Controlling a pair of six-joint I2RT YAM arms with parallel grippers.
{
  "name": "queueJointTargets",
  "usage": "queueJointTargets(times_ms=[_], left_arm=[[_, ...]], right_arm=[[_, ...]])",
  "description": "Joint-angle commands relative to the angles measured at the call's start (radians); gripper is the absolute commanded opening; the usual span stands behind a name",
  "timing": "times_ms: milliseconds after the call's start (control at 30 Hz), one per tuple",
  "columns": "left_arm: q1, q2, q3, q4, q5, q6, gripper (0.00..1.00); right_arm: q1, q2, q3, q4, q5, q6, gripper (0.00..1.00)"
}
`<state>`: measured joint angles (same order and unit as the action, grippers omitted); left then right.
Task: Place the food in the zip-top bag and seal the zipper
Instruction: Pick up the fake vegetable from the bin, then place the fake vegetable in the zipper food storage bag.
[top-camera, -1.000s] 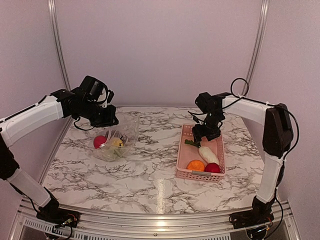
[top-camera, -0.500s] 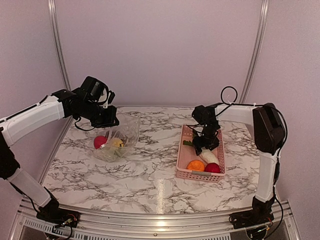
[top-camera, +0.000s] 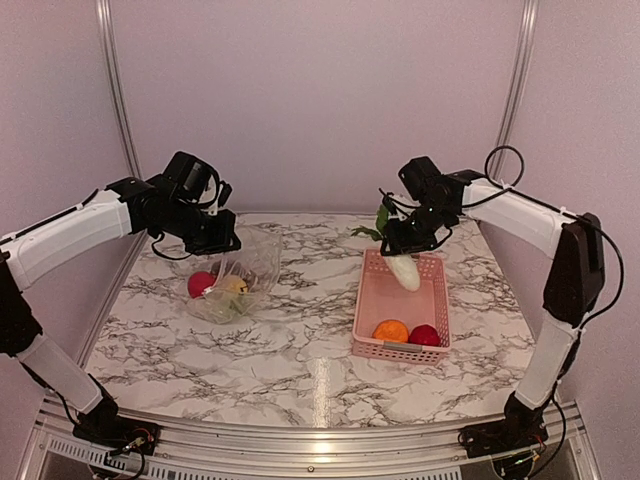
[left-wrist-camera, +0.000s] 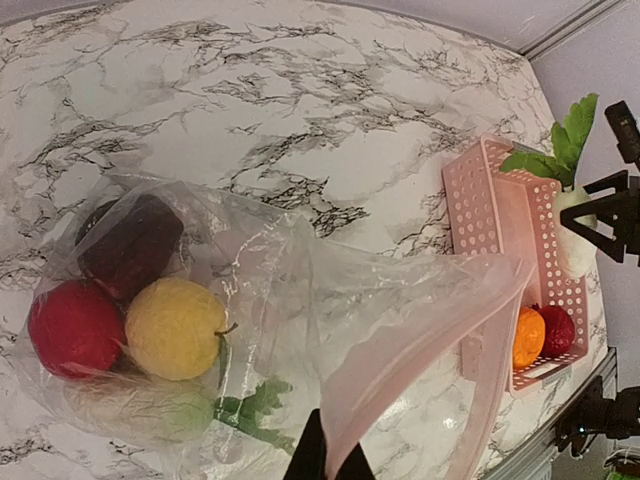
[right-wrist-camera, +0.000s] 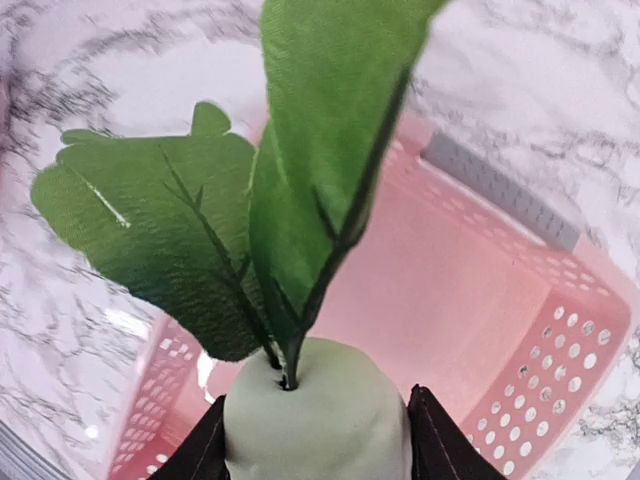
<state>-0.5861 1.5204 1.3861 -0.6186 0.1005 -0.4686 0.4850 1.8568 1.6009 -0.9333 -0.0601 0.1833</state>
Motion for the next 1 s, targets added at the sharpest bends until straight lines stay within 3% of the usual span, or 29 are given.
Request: queueJointTargets(times_ms=[0, 200, 600, 867, 933, 967], left_arm=[[-0.001, 0.018, 0.04, 0.019, 0.034, -0.041, 0.0], [-0.001, 0.039, 0.089, 0.061, 0.079, -0.112, 0.0], [-0.001, 0.084, 0.182, 0.166, 0.147, -0.281, 0.0], [-0.001, 0.072, 0.217, 0.17, 0.163, -0.313, 0.0], [-0.001, 0.066, 0.221, 0.164, 0.156, -0.305, 0.0], [0.001, 0.063, 0.221, 0.161, 0.152, -0.301, 0.0]], right_arm=[[0.048, -0.131, 0.112, 0.237, -0.159, 0.068, 0.39], [0.132, -0.185, 0.105, 0.545, -0.301, 0.187, 0.3], [0.283, -0.165, 0.062, 1.042, -0.315, 0.318, 0.19], [0.303, -0.08, 0.054, 1.145, -0.321, 0.368, 0.2], [0.307, -0.064, 0.044, 1.142, -0.311, 0.36, 0.26], [0.31, -0.059, 0.041, 1.135, -0.313, 0.356, 0.34]])
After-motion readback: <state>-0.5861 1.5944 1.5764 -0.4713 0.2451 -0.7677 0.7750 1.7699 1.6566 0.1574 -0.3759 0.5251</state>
